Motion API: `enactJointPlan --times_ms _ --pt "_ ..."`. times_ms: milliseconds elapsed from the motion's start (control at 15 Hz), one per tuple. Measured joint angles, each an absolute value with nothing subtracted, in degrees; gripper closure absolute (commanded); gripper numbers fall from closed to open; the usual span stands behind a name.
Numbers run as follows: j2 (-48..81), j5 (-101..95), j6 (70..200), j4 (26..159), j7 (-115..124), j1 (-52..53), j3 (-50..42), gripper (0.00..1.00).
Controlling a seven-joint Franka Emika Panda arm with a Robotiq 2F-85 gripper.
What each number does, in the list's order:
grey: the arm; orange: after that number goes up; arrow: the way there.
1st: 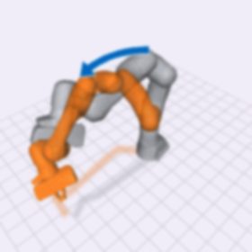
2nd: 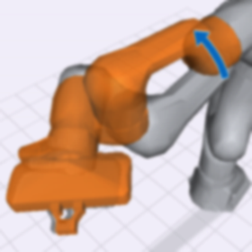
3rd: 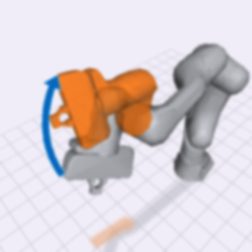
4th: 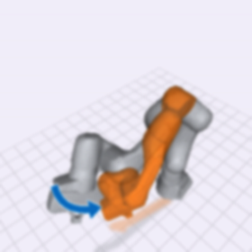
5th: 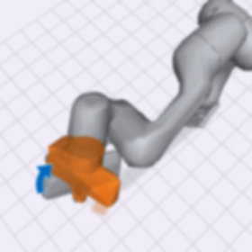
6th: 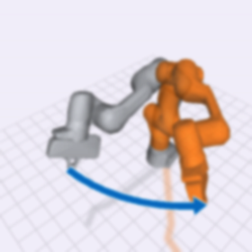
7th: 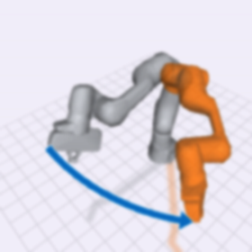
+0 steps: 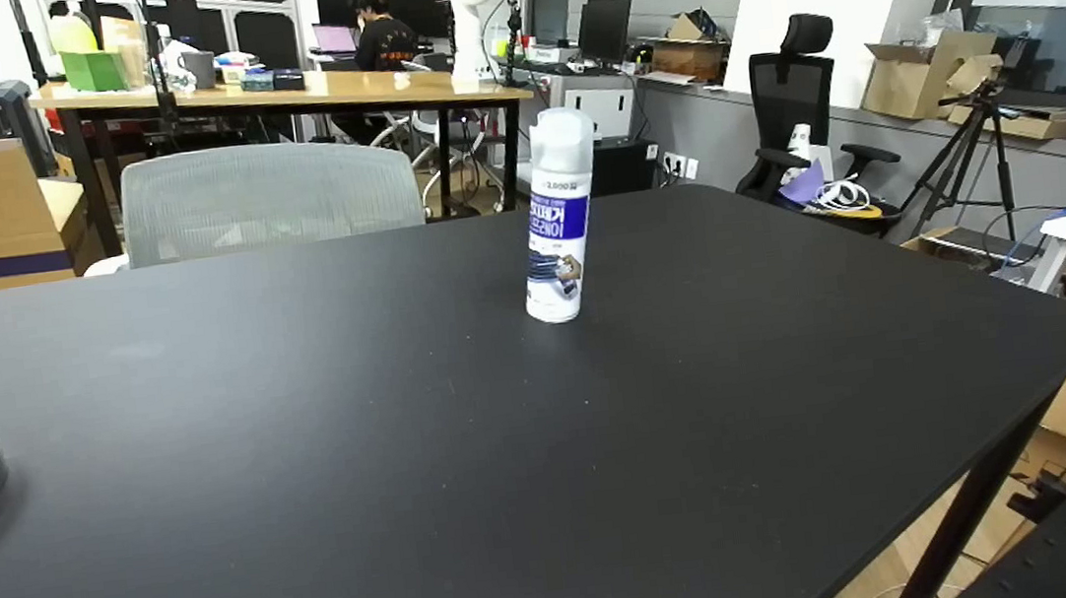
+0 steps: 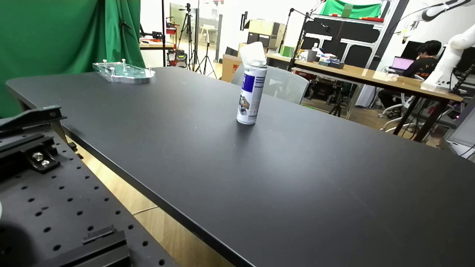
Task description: Take the lid off the spray can
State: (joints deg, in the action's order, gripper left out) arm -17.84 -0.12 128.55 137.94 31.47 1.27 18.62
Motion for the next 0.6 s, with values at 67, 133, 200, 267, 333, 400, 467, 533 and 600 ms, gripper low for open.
enactJointPlan --times_ms 67,133,200,267,333,400,467,533,600 --pt "-17.7 -0.6 128.5 137.9 31.5 1.2 18.2 0.00" --pt "-17.4 -1.4 128.6 137.9 31.5 1.1 17.7 0.00" --pt "-16.9 -2.3 128.7 137.7 31.5 0.9 16.9 0.00" --pt "-16.2 -3.3 128.9 137.5 31.5 0.5 16.1 0.00" --pt "-15.3 -4.1 129.3 137.2 31.5 0.1 15.3 0.00" --pt "-14.3 -5.0 129.9 136.9 31.5 -0.4 14.4 0.00" --pt "-13.2 -5.8 130.5 136.5 31.5 -0.8 13.5 0.00" --pt "-11.9 -6.6 131.4 136.0 31.5 -1.3 12.7 0.00" --pt "-10.6 -7.2 132.4 135.5 31.5 -1.7 11.8 0.00"
